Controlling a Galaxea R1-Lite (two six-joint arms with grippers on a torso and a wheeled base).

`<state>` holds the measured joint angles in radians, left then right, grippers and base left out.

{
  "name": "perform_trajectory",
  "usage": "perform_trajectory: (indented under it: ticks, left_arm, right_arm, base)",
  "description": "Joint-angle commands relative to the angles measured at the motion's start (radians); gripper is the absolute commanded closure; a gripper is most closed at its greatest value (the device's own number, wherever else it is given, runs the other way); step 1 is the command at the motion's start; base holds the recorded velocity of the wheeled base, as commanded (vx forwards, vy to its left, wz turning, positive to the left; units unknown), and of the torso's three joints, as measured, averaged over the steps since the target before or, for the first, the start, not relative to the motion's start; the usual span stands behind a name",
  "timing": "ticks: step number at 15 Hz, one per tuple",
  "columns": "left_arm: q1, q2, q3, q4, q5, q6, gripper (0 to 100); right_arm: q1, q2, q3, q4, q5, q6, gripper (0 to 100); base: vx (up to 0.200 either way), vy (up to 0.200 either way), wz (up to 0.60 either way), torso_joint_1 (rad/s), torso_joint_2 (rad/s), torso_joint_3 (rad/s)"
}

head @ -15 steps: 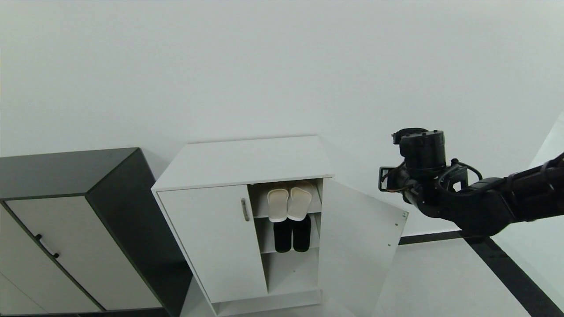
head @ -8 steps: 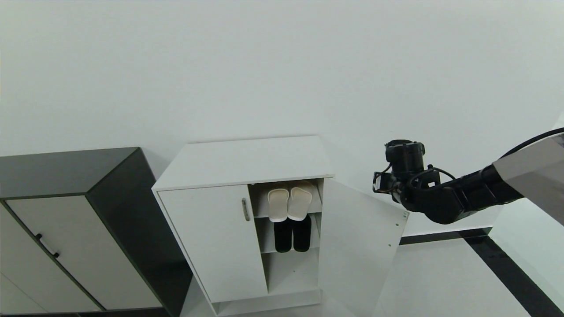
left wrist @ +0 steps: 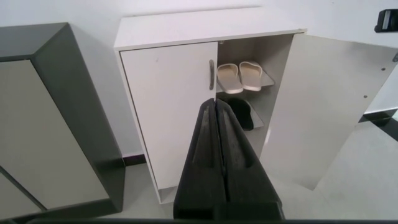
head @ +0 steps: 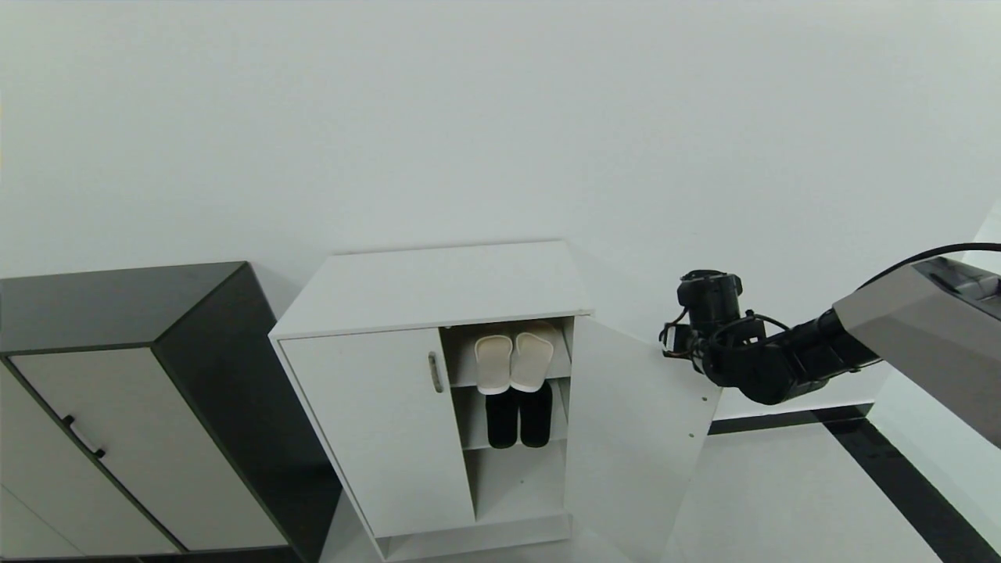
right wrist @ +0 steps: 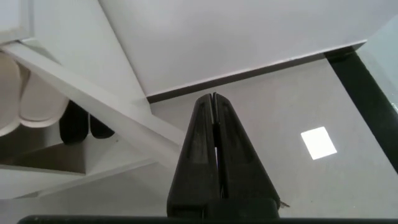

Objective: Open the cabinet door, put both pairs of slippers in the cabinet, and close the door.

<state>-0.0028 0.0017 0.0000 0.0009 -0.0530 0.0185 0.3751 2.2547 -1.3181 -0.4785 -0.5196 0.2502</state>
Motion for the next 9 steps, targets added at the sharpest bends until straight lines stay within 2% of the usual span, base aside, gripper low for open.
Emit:
perform_trajectory:
  ticks: [1,9]
  left_arm:
    - [0.000,0.000,0.000,-0.001,-0.001,0.000,100]
    - [0.000,0.000,0.000,0.001,-0.001,0.000,100]
  right_arm:
    - [0.002,0.020,0.000,0.000,0.001,0.000,100]
    - [0.004,0.040,0.000,0.000,0.001,0.000,100]
  base:
    - [0.000,0.000,0.00,0.000,0.00,0.000]
    - [0.000,0.000,0.00,0.000,0.00,0.000]
